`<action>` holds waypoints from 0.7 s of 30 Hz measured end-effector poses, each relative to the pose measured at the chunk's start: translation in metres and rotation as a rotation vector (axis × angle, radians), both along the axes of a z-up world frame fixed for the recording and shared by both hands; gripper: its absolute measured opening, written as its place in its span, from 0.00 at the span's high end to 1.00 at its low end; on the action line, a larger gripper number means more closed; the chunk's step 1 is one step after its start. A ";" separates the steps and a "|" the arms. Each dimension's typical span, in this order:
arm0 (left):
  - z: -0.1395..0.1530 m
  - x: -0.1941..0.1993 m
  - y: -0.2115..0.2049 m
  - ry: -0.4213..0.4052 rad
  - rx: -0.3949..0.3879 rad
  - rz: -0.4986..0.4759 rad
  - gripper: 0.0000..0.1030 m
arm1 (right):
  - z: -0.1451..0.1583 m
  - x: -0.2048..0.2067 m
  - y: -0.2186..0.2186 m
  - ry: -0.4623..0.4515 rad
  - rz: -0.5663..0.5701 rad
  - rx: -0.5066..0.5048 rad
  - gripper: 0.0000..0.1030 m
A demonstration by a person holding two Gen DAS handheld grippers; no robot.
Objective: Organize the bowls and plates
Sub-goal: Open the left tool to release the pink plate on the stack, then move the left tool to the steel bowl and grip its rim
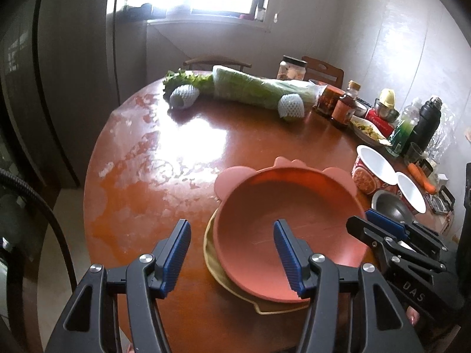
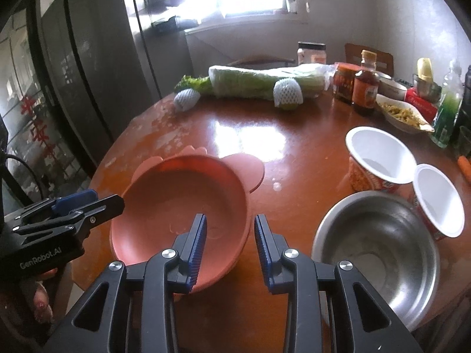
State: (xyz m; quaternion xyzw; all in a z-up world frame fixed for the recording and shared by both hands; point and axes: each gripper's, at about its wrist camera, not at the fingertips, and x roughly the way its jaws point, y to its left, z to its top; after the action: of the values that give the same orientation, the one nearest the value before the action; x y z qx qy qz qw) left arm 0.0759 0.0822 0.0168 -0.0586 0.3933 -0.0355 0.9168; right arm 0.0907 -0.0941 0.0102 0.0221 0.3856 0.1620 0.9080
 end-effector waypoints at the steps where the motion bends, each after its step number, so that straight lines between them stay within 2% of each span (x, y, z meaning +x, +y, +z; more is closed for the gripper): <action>1: 0.002 -0.001 -0.002 -0.004 0.003 -0.003 0.44 | 0.003 -0.002 -0.003 -0.007 -0.003 0.005 0.67; 3: 0.006 -0.004 -0.009 -0.008 0.013 -0.008 0.44 | 0.009 -0.007 -0.009 -0.026 -0.011 0.020 0.66; 7: 0.013 -0.008 -0.024 -0.017 0.032 -0.021 0.43 | 0.024 -0.021 -0.022 -0.082 -0.023 0.037 0.55; 10: 0.020 -0.013 -0.038 -0.031 0.041 -0.042 0.43 | 0.034 -0.030 -0.034 -0.124 -0.034 0.047 0.51; 14: 0.028 -0.016 -0.059 -0.040 0.043 -0.080 0.43 | 0.042 -0.041 -0.054 -0.160 -0.060 0.063 0.47; 21: 0.031 -0.019 -0.099 -0.040 0.058 -0.157 0.43 | 0.047 -0.057 -0.097 -0.173 -0.117 0.088 0.46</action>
State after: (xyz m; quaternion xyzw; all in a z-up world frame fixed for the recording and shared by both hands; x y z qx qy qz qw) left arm 0.0571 -0.0172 0.0477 -0.0003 0.3794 -0.0970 0.9201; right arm 0.0341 -0.1908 0.0569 0.0703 0.2964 0.1266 0.9440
